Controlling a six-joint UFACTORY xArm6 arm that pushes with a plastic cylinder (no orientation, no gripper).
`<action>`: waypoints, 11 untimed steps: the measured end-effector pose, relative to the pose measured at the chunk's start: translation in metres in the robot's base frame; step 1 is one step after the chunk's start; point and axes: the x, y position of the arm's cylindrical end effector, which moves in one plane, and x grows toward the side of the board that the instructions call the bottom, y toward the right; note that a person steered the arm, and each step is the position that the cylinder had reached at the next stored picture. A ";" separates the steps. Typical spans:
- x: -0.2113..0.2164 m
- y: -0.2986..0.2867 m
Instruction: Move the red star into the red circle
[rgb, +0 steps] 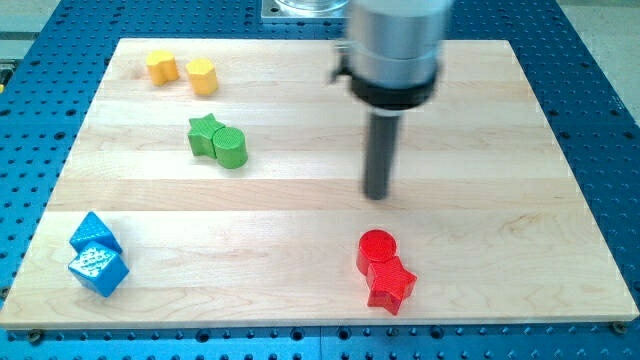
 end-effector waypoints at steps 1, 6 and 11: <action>0.080 0.083; 0.113 -0.088; 0.113 -0.085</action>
